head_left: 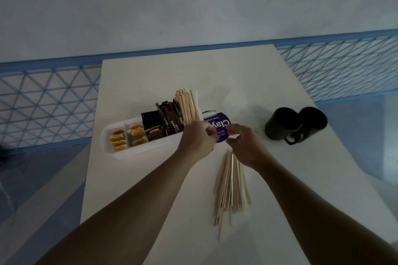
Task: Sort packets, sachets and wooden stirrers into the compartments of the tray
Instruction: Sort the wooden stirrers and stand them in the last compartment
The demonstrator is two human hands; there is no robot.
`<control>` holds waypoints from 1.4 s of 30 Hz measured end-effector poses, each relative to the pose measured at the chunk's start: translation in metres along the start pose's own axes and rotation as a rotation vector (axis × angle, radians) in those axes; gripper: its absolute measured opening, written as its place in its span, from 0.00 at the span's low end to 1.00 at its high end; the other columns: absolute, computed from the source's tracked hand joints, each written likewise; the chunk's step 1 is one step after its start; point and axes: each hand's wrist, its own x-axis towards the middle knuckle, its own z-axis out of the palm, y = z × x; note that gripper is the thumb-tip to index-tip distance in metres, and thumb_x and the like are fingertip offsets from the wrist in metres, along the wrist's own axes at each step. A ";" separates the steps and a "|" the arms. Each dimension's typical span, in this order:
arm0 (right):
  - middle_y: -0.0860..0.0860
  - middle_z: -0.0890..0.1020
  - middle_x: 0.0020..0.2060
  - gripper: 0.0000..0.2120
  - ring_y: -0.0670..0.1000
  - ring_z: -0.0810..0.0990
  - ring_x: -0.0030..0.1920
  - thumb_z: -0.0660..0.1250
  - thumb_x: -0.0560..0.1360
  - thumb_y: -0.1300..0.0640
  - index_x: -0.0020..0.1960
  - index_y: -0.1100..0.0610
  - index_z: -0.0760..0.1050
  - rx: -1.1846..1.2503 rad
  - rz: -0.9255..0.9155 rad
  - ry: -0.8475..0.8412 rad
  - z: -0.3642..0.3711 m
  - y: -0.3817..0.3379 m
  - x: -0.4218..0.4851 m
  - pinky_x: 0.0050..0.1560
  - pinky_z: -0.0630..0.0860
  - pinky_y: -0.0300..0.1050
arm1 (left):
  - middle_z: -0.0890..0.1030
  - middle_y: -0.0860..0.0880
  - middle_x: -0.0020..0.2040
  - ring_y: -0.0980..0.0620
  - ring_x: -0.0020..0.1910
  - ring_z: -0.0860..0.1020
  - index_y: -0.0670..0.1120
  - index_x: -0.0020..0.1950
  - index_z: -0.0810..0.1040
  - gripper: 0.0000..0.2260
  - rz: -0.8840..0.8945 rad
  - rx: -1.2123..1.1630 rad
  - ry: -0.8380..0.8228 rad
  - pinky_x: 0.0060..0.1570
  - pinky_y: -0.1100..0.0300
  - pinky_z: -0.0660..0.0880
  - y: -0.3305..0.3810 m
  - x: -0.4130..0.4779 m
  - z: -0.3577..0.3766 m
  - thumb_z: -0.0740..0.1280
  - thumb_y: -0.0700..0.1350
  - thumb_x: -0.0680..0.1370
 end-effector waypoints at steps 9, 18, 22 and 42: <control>0.53 0.83 0.56 0.18 0.50 0.81 0.54 0.69 0.78 0.57 0.67 0.57 0.76 -0.096 0.192 0.047 0.007 0.047 -0.050 0.50 0.73 0.39 | 0.82 0.45 0.56 0.46 0.55 0.80 0.42 0.61 0.78 0.17 -0.135 0.218 -0.082 0.49 0.60 0.76 -0.023 -0.029 0.056 0.72 0.46 0.75; 0.54 0.84 0.37 0.08 0.55 0.83 0.37 0.67 0.75 0.59 0.40 0.60 0.82 -0.080 0.302 0.058 0.026 0.058 -0.061 0.36 0.81 0.48 | 0.78 0.45 0.59 0.45 0.57 0.78 0.43 0.63 0.74 0.25 -0.226 0.279 -0.074 0.51 0.56 0.76 -0.033 -0.042 0.085 0.76 0.49 0.70; 0.55 0.83 0.34 0.09 0.55 0.81 0.33 0.69 0.74 0.59 0.37 0.61 0.80 -0.062 0.320 0.041 0.030 0.056 -0.060 0.30 0.77 0.45 | 0.78 0.45 0.59 0.47 0.55 0.78 0.43 0.64 0.73 0.25 -0.212 0.253 -0.042 0.50 0.58 0.76 -0.033 -0.045 0.093 0.76 0.49 0.71; 0.53 0.74 0.27 0.09 0.51 0.71 0.27 0.68 0.72 0.61 0.38 0.67 0.78 0.027 0.354 0.009 0.032 0.052 -0.051 0.26 0.67 0.44 | 0.81 0.43 0.54 0.44 0.52 0.81 0.42 0.58 0.77 0.09 -0.257 0.330 -0.014 0.51 0.53 0.80 -0.033 -0.038 0.096 0.64 0.39 0.78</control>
